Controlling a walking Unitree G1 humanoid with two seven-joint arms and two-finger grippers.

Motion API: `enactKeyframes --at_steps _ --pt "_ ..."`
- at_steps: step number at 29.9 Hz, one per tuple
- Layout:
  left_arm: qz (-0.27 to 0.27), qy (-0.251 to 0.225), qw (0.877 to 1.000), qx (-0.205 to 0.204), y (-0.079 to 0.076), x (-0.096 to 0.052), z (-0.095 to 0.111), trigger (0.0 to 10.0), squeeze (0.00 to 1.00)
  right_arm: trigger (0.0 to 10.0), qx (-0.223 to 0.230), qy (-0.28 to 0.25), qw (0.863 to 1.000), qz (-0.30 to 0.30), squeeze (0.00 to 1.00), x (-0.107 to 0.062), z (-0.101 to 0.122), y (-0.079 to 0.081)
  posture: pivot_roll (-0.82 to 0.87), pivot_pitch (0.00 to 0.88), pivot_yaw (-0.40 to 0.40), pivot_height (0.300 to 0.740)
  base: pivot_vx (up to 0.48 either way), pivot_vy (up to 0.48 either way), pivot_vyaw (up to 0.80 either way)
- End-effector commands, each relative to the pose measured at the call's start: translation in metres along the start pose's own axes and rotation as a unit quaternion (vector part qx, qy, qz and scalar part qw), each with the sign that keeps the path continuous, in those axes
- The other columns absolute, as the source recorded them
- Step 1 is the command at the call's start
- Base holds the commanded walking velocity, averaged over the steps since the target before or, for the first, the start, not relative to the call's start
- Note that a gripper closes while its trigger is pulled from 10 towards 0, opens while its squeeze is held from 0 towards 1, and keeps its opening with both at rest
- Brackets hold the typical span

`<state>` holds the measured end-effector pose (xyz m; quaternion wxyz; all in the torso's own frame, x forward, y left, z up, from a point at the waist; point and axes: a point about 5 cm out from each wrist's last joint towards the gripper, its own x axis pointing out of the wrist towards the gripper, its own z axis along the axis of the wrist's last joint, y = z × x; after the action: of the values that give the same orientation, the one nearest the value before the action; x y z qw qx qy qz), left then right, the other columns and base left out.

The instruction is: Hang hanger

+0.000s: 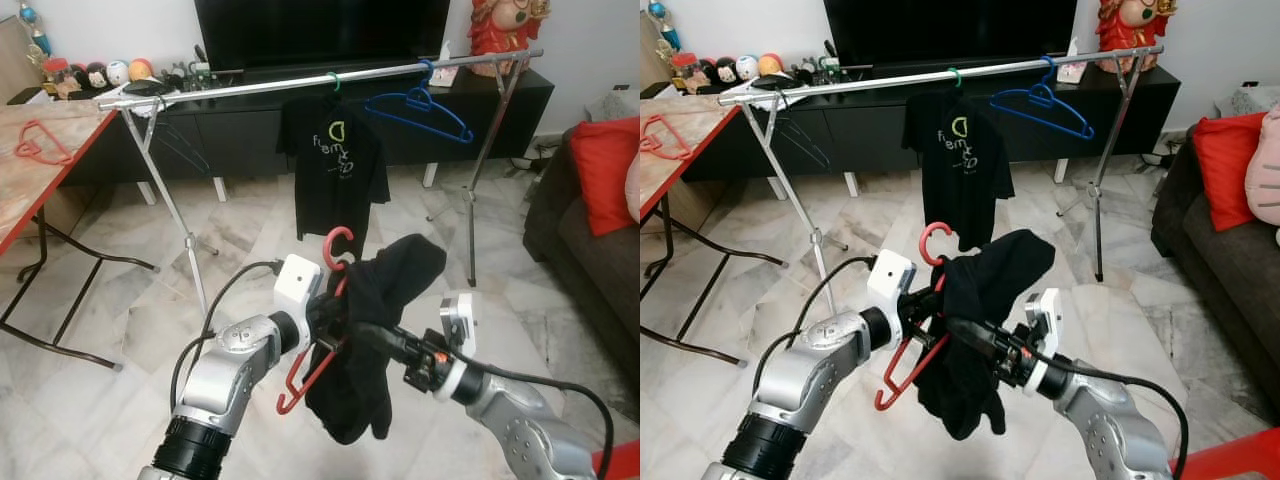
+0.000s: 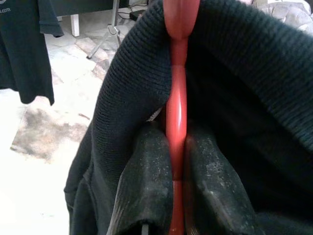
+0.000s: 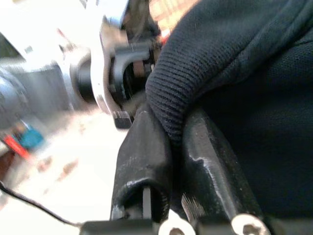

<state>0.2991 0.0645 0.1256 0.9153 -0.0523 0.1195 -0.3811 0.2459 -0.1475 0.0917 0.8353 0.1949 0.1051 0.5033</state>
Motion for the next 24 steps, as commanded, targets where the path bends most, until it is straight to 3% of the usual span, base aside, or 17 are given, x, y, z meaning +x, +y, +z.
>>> enactKeyframes --at_steps 1,10,11,12,13,14,24 --pt "0.005 -0.027 1.000 0.003 0.004 -0.003 0.011 10.0 0.00 10.0 -0.018 0.020 1.000 0.007 0.00 0.001 -0.003 0.004 -0.03 0.000 0.058 0.740 0.000 0.000 0.00" --pt "0.001 -0.037 0.999 -0.006 0.003 -0.001 0.014 10.0 0.00 10.0 -0.036 0.041 0.998 -0.025 0.00 -0.003 -0.006 -0.004 -0.03 0.000 0.059 0.740 0.000 0.000 0.00" --pt "0.002 -0.038 0.999 -0.007 0.003 -0.001 0.014 10.0 0.00 10.0 -0.036 0.043 0.998 -0.023 0.24 -0.004 -0.006 -0.004 -0.03 0.000 0.056 0.740 0.000 0.000 0.00" --pt "0.002 -0.038 0.999 -0.007 0.003 -0.001 0.014 10.0 0.00 10.0 -0.036 0.043 0.998 -0.023 0.24 -0.004 -0.006 -0.004 -0.03 0.000 0.056 0.740 0.000 0.000 0.00" --pt "0.003 -0.040 0.999 -0.008 0.003 -0.001 0.014 10.0 0.00 10.0 -0.036 0.044 0.998 -0.023 0.83 -0.004 -0.006 -0.004 -0.03 0.000 0.055 0.740 0.000 0.000 0.00" --pt "0.004 -0.043 0.999 -0.010 0.003 -0.001 0.014 10.0 0.00 10.0 -0.037 0.044 0.998 -0.024 1.00 -0.004 -0.006 -0.004 -0.03 0.000 0.055 0.740 0.000 0.000 0.00" --pt "0.009 -0.051 0.998 -0.019 0.005 -0.002 0.016 10.0 0.00 10.0 -0.050 0.046 0.996 -0.050 1.00 -0.005 -0.005 -0.010 -0.03 0.000 0.053 0.740 0.000 0.000 0.00"
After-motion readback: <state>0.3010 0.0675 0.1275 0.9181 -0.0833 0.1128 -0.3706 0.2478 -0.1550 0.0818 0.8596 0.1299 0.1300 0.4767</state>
